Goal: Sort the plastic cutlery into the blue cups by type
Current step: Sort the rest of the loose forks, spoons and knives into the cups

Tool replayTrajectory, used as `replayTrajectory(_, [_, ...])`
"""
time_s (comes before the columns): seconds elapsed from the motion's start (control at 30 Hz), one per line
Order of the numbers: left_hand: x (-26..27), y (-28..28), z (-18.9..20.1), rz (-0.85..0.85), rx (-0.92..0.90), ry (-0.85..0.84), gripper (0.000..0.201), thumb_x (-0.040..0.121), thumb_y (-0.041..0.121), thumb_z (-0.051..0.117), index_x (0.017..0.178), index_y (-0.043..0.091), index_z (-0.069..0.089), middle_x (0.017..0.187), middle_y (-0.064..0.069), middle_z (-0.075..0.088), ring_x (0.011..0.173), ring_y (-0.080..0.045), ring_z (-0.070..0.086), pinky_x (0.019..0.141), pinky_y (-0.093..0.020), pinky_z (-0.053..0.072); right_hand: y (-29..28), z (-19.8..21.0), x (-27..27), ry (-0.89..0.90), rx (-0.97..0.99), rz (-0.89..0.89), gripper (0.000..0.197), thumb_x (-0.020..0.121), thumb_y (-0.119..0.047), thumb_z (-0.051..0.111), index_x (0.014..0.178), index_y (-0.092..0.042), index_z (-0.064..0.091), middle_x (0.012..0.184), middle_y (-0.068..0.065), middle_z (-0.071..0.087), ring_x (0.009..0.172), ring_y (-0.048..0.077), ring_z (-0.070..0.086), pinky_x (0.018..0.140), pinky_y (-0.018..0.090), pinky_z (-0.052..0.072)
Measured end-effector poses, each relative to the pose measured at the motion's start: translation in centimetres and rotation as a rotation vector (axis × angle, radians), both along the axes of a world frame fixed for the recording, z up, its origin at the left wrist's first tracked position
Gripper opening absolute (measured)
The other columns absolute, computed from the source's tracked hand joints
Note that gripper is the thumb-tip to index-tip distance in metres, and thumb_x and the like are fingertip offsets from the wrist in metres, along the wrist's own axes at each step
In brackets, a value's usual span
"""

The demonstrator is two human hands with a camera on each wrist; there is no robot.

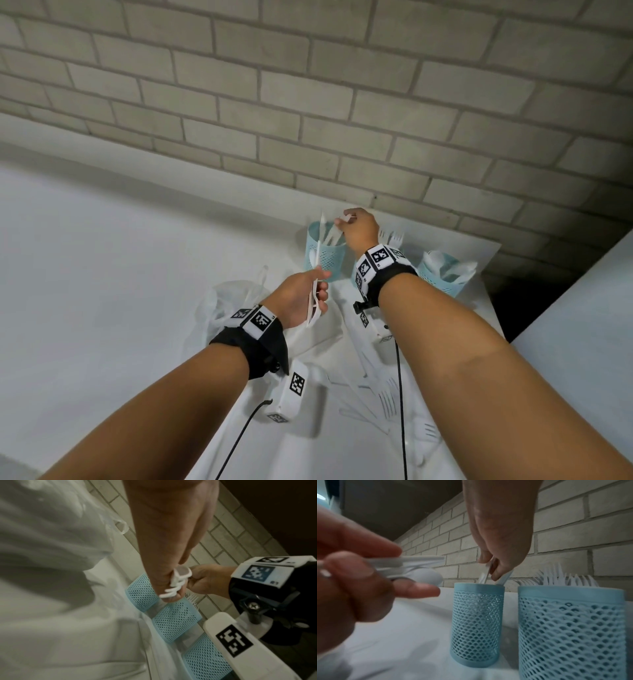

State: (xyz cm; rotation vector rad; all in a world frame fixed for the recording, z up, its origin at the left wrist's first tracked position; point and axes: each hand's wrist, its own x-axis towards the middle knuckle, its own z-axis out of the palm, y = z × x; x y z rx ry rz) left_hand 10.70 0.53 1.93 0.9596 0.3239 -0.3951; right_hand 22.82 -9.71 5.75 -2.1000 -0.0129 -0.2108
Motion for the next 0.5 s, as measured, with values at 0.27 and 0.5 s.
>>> replayTrajectory(0.27, [0.0, -0.3, -0.9, 0.020, 0.158, -0.155, 0.012, 0.089, 0.023, 0.063, 0.085, 0.012, 0.060, 0.066, 0.004, 0.057, 0.050, -0.003, 0.050, 0.053, -0.016, 0.042, -1.8, 1.1, -1.3, -0.214, 0.162, 0.061, 0.009, 0.086, -0.022, 0.065, 0.086, -0.013, 0.066, 0.089, 0.010, 0.070, 0.077, 0.013, 0.065, 0.075, 0.024, 0.047])
replayTrajectory(0.5, [-0.1, -1.8, -1.3, 0.015, 0.238, -0.192, 0.013, 0.088, 0.021, 0.064, 0.079, 0.012, 0.062, 0.074, 0.002, 0.057, 0.054, -0.003, 0.047, 0.057, -0.015, 0.042, -4.9, 1.0, -3.9, 0.171, -0.286, 0.375, 0.040, 0.091, -0.042, 0.055, 0.089, -0.004, 0.067, 0.074, 0.004, 0.062, 0.050, 0.009, 0.041, 0.049, 0.020, 0.035])
